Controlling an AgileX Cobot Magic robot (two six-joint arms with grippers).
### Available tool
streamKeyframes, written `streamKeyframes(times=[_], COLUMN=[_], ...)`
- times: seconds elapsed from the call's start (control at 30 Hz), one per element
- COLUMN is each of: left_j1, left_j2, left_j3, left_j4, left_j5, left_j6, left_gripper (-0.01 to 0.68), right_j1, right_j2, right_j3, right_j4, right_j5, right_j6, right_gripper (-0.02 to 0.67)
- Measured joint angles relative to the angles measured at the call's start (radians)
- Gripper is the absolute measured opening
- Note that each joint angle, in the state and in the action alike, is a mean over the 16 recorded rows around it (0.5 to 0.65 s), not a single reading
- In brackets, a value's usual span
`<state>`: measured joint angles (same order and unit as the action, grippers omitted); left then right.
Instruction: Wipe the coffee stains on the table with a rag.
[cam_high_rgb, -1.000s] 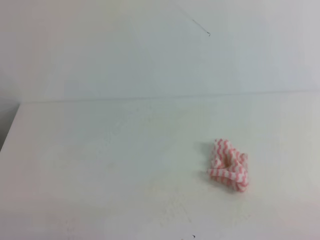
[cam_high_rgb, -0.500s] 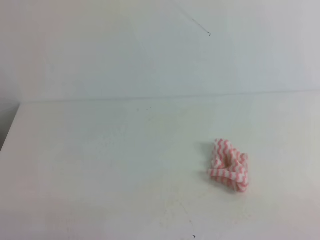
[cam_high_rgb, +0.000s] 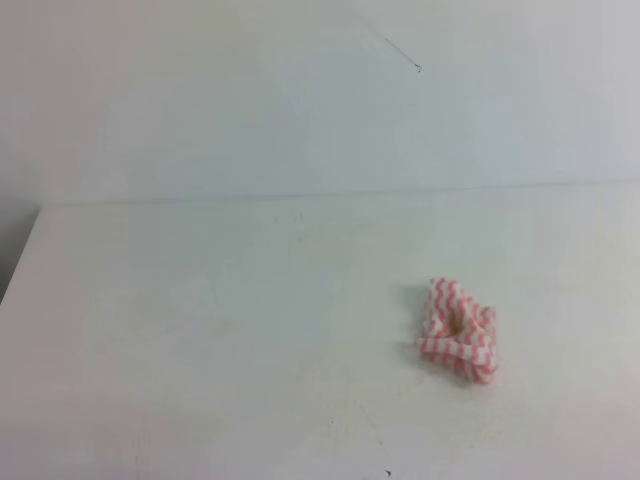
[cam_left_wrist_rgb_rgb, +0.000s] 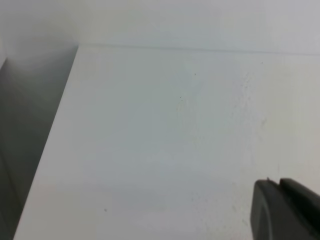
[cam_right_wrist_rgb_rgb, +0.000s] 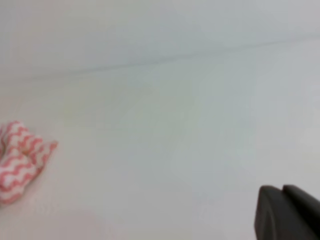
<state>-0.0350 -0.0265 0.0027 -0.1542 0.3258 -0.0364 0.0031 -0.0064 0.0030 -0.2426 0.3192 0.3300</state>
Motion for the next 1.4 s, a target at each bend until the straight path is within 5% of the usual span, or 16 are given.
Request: streamKeyframes(times=[1.4], left_j1=[-0.011], left_j2=[0.0], left_j3=[0.003], left_j4=[0.0], left_j5=[0.0], left_j6=[-0.001], left_gripper=[0.0], right_j1=[0.0], right_j2=[0.0], right_j3=[0.0], right_j4=[0.04], right_j5=[-0.007], right_j6=[-0.008], right_gripper=[-0.002])
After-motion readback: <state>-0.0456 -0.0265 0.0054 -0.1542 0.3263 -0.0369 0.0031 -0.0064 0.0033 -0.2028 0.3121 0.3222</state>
